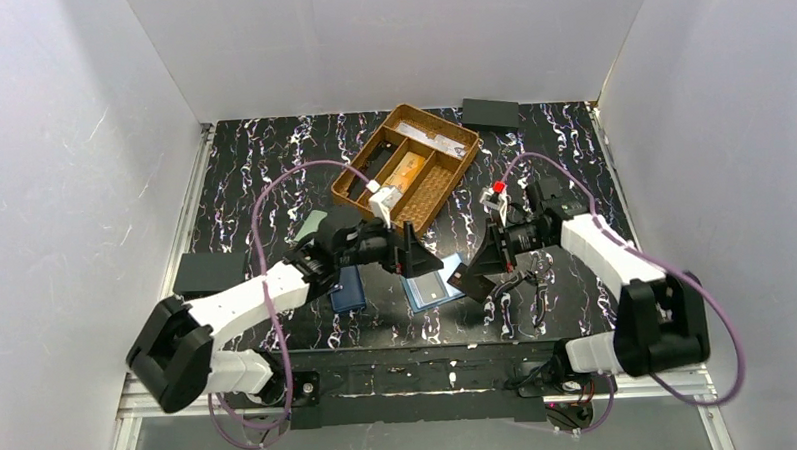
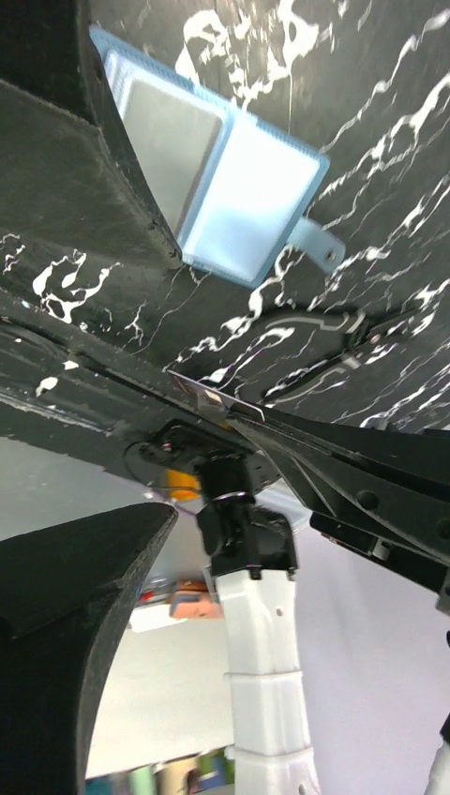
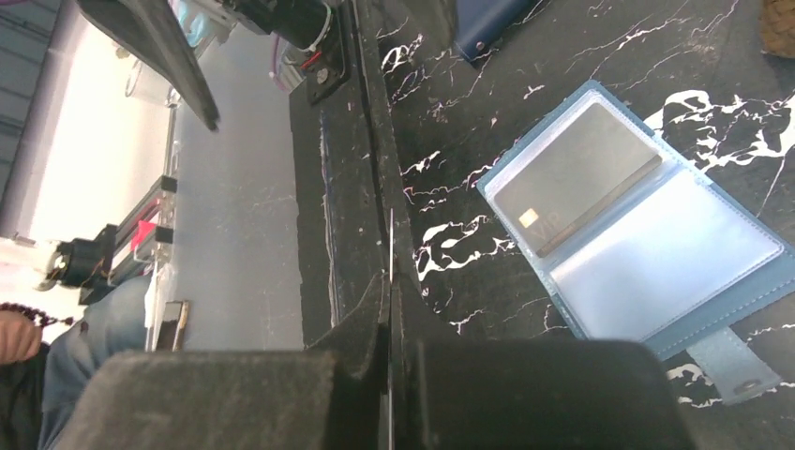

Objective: Take the credit cards out of the card holder
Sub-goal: Place the credit card in the storage box.

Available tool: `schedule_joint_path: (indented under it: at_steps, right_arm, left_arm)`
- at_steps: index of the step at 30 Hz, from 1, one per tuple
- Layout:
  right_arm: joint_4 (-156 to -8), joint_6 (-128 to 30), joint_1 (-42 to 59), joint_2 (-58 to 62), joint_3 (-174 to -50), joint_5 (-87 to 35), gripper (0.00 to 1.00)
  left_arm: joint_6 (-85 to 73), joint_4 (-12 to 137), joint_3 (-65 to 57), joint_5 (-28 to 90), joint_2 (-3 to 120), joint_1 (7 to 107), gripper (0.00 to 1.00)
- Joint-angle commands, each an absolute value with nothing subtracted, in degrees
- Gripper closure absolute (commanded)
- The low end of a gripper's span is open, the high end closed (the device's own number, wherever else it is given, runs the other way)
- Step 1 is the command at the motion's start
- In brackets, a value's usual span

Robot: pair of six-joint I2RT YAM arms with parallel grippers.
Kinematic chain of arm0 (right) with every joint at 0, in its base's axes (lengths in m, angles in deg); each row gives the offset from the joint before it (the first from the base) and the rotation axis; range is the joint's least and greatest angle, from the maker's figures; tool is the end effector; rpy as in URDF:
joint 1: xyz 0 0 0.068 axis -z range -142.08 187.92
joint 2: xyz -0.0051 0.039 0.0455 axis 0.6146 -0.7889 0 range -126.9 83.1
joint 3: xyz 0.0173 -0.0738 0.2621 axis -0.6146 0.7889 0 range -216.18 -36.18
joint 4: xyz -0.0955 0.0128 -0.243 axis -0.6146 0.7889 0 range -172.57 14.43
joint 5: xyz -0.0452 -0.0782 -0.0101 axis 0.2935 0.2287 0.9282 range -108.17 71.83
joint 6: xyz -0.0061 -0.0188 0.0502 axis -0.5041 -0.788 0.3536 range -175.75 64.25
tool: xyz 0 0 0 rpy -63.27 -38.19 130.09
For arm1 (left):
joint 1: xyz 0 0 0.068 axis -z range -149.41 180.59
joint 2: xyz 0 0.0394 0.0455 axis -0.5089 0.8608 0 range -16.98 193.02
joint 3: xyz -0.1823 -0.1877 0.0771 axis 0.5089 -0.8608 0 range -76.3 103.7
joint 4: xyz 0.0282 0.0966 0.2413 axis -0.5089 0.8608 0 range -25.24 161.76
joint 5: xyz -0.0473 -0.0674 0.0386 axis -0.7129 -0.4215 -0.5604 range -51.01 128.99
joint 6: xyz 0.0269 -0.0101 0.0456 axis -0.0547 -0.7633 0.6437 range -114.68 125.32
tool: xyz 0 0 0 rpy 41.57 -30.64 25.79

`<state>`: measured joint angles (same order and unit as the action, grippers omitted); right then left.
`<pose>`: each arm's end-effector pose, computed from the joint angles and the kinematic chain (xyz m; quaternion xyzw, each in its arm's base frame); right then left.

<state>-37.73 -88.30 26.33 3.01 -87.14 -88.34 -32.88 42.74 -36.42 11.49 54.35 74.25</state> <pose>0.2298 0.0813 0.2241 -0.3788 0.7208 0.5390 0.2157 0.1912 -0.2052 0.2696 0.1889 0.7328 -0.5485 0.3557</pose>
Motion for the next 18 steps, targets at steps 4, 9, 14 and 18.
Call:
schedule_joint_path:
  at_steps: [4,9,14,18]
  right_arm:
    - [-64.19,-63.79,25.26,11.41,-81.44,-86.32,0.99]
    - [-59.16,-68.12,25.19,8.18,-83.75,-87.88,0.99]
    - [-57.85,-69.20,25.00,8.33,-83.88,-87.96,0.99]
    - [-57.87,-69.27,24.91,8.70,-83.73,-88.27,0.99]
  left_arm:
    - [-27.19,44.72,-28.97,-4.08,63.23,76.60,0.12]
    - [-24.18,44.72,-26.66,-3.01,66.66,80.41,0.19]
    - [-21.56,44.79,-26.32,-1.42,67.84,80.38,0.28]
    - [-19.94,46.11,-25.94,0.60,68.19,79.57,0.30]
